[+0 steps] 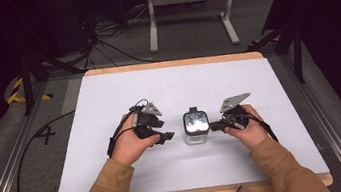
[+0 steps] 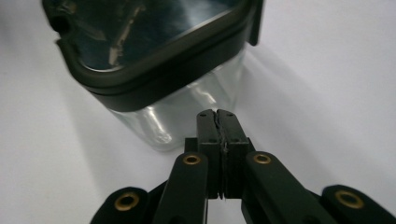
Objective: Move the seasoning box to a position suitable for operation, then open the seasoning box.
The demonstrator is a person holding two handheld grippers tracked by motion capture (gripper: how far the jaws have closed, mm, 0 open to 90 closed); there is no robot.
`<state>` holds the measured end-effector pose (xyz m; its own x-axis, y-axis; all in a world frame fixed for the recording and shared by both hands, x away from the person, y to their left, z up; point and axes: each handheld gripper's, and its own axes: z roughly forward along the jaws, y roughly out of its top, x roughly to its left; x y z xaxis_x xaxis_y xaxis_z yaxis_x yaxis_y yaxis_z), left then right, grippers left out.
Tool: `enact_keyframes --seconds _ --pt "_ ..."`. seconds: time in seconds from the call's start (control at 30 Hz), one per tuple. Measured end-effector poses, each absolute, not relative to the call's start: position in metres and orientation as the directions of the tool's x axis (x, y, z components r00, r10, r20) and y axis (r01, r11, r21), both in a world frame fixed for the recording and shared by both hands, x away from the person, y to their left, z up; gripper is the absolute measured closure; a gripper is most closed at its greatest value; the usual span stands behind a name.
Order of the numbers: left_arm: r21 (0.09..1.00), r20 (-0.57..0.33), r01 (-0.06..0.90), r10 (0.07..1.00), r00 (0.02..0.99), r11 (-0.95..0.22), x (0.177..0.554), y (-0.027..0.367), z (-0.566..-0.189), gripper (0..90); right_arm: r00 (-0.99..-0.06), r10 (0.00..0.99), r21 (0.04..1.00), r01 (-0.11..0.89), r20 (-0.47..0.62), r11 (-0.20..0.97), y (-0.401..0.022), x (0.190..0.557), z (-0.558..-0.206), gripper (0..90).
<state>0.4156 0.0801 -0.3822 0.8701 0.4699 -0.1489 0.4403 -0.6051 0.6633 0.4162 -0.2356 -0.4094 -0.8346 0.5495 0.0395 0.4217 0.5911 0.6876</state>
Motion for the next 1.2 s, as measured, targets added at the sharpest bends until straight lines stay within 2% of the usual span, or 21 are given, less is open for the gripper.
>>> enact_keyframes --seconds 0.2,0.4,0.43,0.57,0.6,0.73,0.83,1.0,1.07,1.1,1.13,1.2 --pt "0.668 -0.161 0.436 0.454 0.876 -0.604 0.414 0.082 -0.376 53.4 -0.821 0.569 0.705 0.429 0.043 0.564 -0.249 0.418 -0.4 89.2" --pt "0.669 -0.172 0.433 0.442 0.881 -0.604 0.41 0.084 -0.37 57.7 -0.801 0.597 0.715 0.443 0.046 0.54 -0.263 0.419 -0.393 89.2" --pt "0.669 -0.163 0.416 0.424 0.891 -0.616 0.41 0.084 -0.368 61.0 -0.797 0.602 0.718 0.445 0.045 0.535 -0.266 0.42 -0.392 89.2" --pt "0.674 -0.161 0.407 0.414 0.896 -0.617 0.408 0.083 -0.364 64.9 -0.798 0.602 0.722 0.443 0.046 0.531 -0.268 0.419 -0.39 89.1" --pt "0.682 -0.162 0.396 0.401 0.902 -0.614 0.408 0.082 -0.36 70.6 -0.798 0.601 0.723 0.441 0.046 0.531 -0.268 0.419 -0.39 88.9" --pt "0.701 -0.167 0.377 0.376 0.912 -0.605 0.407 0.079 -0.351 73.7 -0.801 0.597 0.724 0.437 0.044 0.534 -0.268 0.419 -0.389 88.7" --pt "0.716 -0.152 0.335 0.332 0.931 -0.613 0.411 0.072 -0.338 74.7 -0.803 0.594 0.726 0.436 0.047 0.532 -0.268 0.418 -0.388 88.8" --pt "0.718 -0.151 0.322 0.314 0.937 -0.617 0.418 0.064 -0.329 78.6 -0.806 0.59 0.715 0.438 0.044 0.545 -0.266 0.417 -0.391 88.8" --pt "0.717 -0.132 0.308 0.312 0.941 -0.625 0.423 0.059 -0.326 81.7 -0.809 0.585 0.715 0.436 0.046 0.547 -0.265 0.417 -0.391 88.7" --pt "0.719 -0.138 0.303 0.298 0.944 -0.626 0.428 0.054 -0.324 87.6 -0.811 0.584 0.717 0.434 0.046 0.546 -0.265 0.417 -0.391 88.7" --pt "0.723 -0.143 0.305 0.297 0.944 -0.62 0.43 0.053 -0.324 89.6 -0.81 0.584 0.717 0.435 0.049 0.544 -0.265 0.417 -0.391 88.8" --pt "0.727 -0.15 0.309 0.298 0.943 -0.614 0.434 0.05 -0.325 89.9 -0.811 0.582 0.719 0.437 0.056 0.54 -0.265 0.416 -0.39 88.7"
